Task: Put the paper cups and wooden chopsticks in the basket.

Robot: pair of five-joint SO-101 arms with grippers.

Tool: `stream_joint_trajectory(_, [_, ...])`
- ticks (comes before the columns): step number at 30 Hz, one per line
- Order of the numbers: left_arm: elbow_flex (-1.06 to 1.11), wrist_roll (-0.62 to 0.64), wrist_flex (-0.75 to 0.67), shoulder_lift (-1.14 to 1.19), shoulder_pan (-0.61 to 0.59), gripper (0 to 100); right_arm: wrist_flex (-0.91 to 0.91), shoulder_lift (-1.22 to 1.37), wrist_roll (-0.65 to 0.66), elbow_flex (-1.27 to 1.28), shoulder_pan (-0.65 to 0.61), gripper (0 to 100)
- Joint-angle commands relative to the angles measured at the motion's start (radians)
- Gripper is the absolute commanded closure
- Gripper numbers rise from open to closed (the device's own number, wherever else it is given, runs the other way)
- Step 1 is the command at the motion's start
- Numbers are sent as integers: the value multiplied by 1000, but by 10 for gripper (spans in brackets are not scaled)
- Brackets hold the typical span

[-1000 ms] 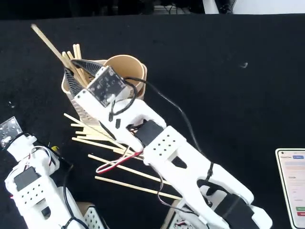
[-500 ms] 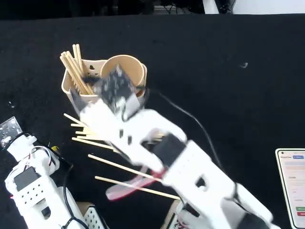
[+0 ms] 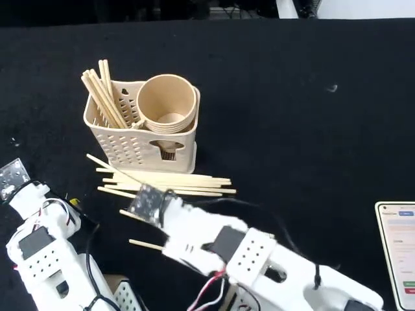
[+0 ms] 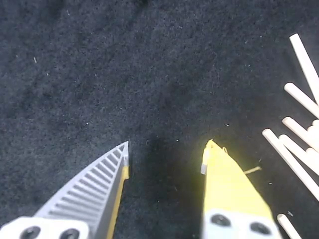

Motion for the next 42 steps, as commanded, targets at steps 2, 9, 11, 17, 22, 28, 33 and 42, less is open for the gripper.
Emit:
stream_joint_trajectory(2, [-12,2,-14,-15,8,758,-38,73,14,13,-63,811])
stream_joint_trajectory(9, [-12,2,-14,-15,4,758,-40,263,17,-68,-103,811])
stream_joint_trajectory(11, [-12,2,-14,-15,4,758,-38,325,31,-99,-103,812])
stream_joint_trajectory(17, [-12,2,-14,-15,4,758,12,498,97,-216,-100,824])
stream_joint_trajectory(22, [-12,2,-14,-15,2,758,20,536,138,-274,-94,989])
stream_joint_trajectory(28, [-12,2,-12,-15,2,758,230,381,158,-394,18,988])
stream_joint_trajectory(33, [-12,2,-12,-15,2,758,420,117,190,-573,104,988])
stream_joint_trajectory(42, [-12,2,-12,-15,7,758,-41,-151,-17,-680,127,987])
